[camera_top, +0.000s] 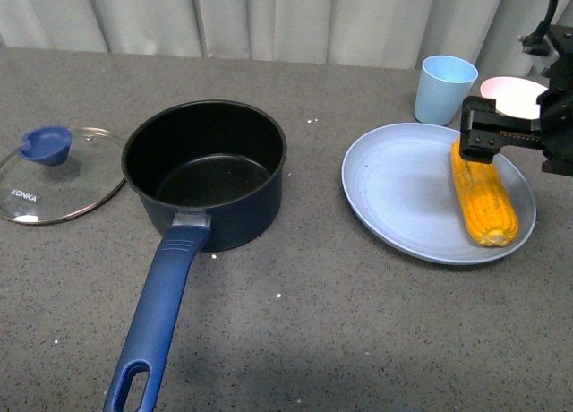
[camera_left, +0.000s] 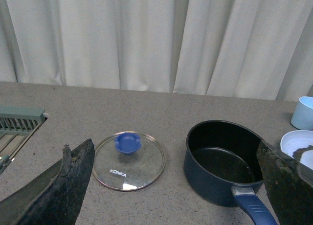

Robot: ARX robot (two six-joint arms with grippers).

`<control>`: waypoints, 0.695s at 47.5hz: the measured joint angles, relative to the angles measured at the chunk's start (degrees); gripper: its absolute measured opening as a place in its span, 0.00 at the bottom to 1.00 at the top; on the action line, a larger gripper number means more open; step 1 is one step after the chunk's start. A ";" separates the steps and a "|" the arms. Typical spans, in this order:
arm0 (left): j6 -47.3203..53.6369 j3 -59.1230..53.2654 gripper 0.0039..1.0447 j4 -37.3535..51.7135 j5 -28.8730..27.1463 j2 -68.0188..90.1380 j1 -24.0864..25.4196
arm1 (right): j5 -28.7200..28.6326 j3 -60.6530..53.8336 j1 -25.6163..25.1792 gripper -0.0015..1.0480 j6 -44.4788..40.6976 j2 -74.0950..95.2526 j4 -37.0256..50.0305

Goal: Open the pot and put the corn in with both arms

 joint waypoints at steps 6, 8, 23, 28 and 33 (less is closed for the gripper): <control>0.00 0.00 0.94 0.00 0.00 0.00 0.00 | -0.09 2.27 1.01 0.91 1.20 2.80 -2.01; 0.00 0.00 0.94 0.00 0.00 0.00 0.00 | -0.04 2.82 1.20 0.91 1.25 3.45 -2.49; 0.00 0.00 0.94 0.00 0.00 0.00 0.00 | 0.46 5.84 1.99 0.81 1.79 7.28 -4.00; 0.00 0.00 0.94 0.00 0.00 0.00 0.00 | 0.66 6.05 2.03 0.66 1.84 7.43 -4.11; 0.00 0.00 0.94 0.00 0.00 0.00 0.00 | 0.63 6.19 2.08 0.46 1.81 7.48 -4.11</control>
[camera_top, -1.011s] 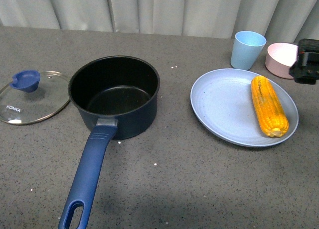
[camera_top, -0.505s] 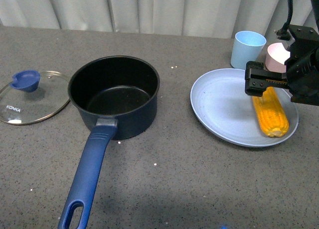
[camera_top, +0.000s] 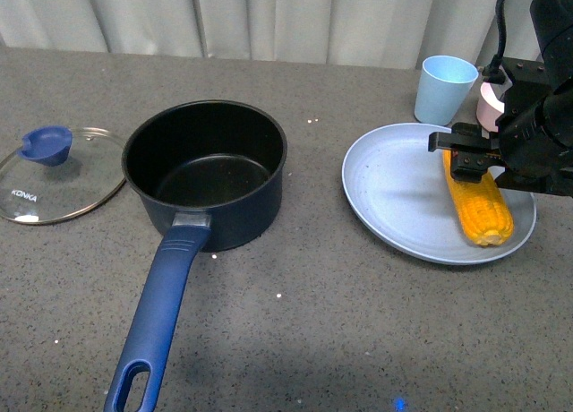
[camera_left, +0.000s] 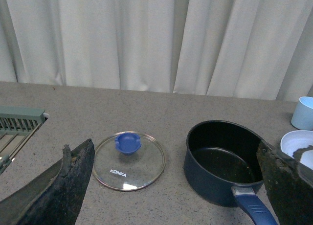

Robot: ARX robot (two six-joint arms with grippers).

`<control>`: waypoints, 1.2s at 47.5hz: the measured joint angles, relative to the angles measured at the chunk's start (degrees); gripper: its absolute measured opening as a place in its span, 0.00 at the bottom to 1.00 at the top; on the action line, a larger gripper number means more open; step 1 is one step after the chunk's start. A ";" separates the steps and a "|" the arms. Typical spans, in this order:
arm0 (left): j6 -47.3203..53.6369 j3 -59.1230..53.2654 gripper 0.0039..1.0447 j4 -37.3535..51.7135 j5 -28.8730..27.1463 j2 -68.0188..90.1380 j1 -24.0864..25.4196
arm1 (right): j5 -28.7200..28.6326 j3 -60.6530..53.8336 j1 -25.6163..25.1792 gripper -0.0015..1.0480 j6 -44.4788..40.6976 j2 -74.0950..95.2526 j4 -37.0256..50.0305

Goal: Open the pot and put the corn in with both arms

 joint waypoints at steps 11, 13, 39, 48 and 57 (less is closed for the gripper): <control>0.00 0.00 0.94 0.00 0.00 0.00 0.00 | -1.42 0.04 -0.04 0.19 -0.02 -0.09 0.22; 0.00 0.00 0.94 0.00 0.00 0.00 0.00 | -2.12 -0.02 -0.07 0.17 0.02 -0.24 0.33; 0.00 0.00 0.94 0.00 0.00 0.00 0.00 | -24.46 4.68 7.54 0.04 10.82 -10.93 0.61; 0.00 0.00 0.94 0.00 0.02 0.00 0.00 | -25.38 13.16 14.93 0.04 14.95 -5.35 -1.46; 0.00 0.00 0.94 0.00 0.00 0.00 0.00 | -26.29 16.24 18.71 0.04 15.93 -1.49 -2.14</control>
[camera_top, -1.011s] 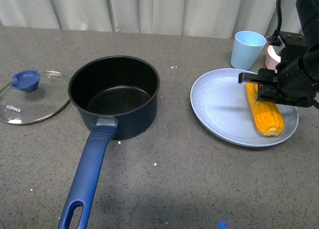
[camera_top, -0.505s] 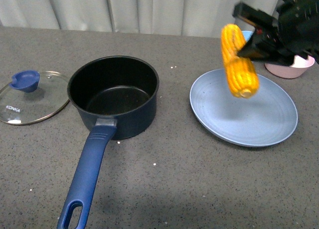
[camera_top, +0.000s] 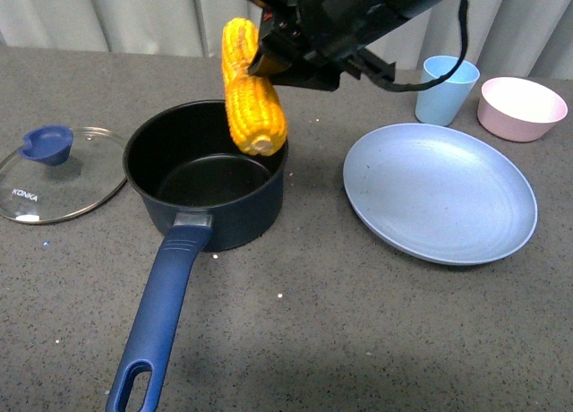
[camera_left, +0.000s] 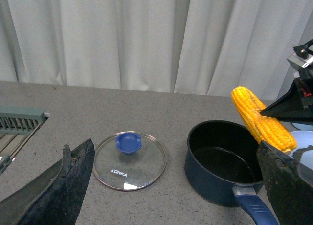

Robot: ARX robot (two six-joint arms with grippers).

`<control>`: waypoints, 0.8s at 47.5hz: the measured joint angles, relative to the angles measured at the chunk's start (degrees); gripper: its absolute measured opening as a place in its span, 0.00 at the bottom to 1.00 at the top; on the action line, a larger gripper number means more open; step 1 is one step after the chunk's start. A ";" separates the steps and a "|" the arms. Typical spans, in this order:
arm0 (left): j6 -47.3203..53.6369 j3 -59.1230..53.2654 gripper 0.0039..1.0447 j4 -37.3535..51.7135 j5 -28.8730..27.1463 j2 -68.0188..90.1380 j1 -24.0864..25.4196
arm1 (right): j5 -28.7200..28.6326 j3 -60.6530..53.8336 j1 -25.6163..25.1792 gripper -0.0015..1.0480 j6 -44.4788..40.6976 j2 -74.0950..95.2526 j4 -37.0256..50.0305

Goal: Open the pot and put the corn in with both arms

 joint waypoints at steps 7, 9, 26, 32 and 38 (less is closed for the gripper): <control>0.00 0.00 0.94 0.00 0.00 0.00 0.00 | -0.63 1.75 2.08 0.04 0.68 2.19 -0.68; 0.00 0.00 0.94 0.00 0.00 0.00 0.00 | -0.72 2.43 2.67 0.04 0.85 2.86 -0.98; 0.00 0.00 0.94 0.00 0.00 0.00 0.00 | -1.11 4.46 3.34 0.31 3.10 5.57 -1.62; 0.00 0.00 0.94 0.00 0.00 0.00 0.00 | -0.66 4.44 2.95 0.57 3.17 5.57 -1.27; 0.00 0.00 0.94 0.00 0.00 0.00 0.00 | 0.26 3.52 2.47 0.81 3.13 5.33 -0.02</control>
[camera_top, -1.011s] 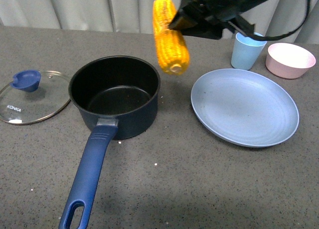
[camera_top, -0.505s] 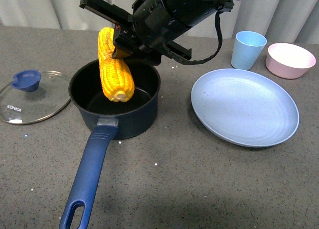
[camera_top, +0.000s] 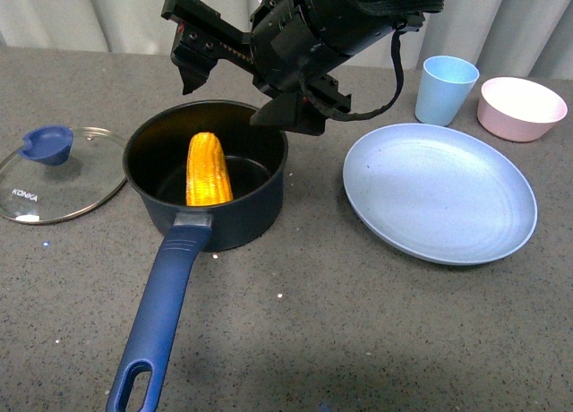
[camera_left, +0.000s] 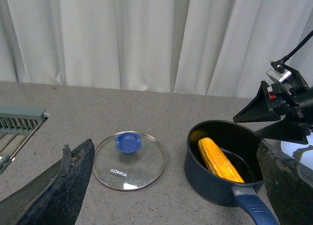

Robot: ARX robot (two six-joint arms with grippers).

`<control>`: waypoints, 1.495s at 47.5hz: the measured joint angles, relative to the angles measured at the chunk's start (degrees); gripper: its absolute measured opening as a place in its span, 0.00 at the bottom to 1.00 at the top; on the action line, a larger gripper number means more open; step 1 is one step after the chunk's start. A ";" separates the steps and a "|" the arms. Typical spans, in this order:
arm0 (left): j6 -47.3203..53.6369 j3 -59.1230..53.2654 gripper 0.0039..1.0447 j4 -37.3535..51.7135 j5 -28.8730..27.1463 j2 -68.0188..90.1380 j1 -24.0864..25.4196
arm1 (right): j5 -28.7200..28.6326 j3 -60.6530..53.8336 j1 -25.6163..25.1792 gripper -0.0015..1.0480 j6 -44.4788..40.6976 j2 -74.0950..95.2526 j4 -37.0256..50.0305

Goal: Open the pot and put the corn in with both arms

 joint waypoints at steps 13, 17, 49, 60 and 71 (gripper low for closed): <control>0.00 0.00 0.94 0.00 0.00 0.00 0.00 | 18.88 -15.85 -2.34 0.91 -6.91 -14.27 12.39; 0.00 0.00 0.94 0.00 0.00 0.00 0.00 | 26.12 -21.70 -3.23 0.91 -10.64 -20.55 16.00; 0.00 0.00 0.94 0.00 0.00 0.00 0.00 | 59.56 -74.90 -9.51 0.91 -35.87 -63.67 43.76; 0.00 0.00 0.94 0.00 0.02 0.00 0.00 | 35.65 -83.27 -16.20 0.58 -33.73 -71.28 56.54; 0.00 0.00 0.94 0.00 0.00 0.00 0.00 | 30.49 -85.68 -21.51 0.12 -33.22 -84.80 45.55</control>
